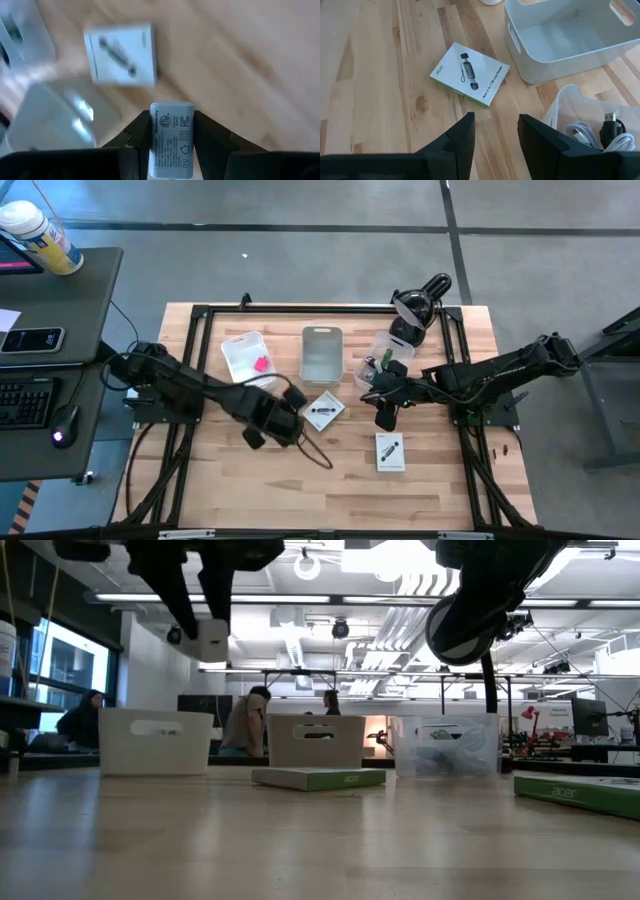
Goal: Pick and place items into bin
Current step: Put the white charger adapter into the white bin
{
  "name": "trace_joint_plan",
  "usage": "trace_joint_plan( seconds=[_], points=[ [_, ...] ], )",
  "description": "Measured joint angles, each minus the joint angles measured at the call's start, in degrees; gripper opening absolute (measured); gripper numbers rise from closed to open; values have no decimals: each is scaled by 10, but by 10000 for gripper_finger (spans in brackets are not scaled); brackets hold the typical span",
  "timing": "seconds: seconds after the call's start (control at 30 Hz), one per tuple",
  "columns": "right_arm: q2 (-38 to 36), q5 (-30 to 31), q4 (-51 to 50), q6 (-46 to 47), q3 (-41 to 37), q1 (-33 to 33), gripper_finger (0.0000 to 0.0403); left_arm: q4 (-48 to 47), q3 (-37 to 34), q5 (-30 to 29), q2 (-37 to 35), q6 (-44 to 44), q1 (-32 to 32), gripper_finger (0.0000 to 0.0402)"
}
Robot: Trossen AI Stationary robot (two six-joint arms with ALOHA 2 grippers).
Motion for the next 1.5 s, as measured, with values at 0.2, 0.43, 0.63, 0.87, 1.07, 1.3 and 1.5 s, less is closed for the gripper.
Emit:
trace_joint_plan(
  seconds=[0.2, 0.43, 0.63, 0.87, 1.07, 1.3, 1.5],
  points=[
    [0, 0, 0, 6, 0, 0, 139, -115, 9, -44, 0, 13, 62, 103],
    [0, -13, 0, 14, 0, 0, 139, -149, 0, -55, -11, 28, 150, 98],
    [0, -21, 0, 22, 0, 4, 139, -141, -54, -56, -31, 41, 231, 102],
    [0, 6, -2, 32, 0, 25, 139, -47, -153, -30, -89, 49, 297, 100],
    [0, 18, -2, 32, 0, 27, 139, 7, -209, -17, -130, 53, 339, 102],
    [0, 28, 0, 44, 0, 25, 139, 73, -263, -2, -148, 69, 395, 103],
    [0, 28, 0, 58, 0, 25, 139, 131, -298, 33, -148, 88, 436, 103]
  ],
)
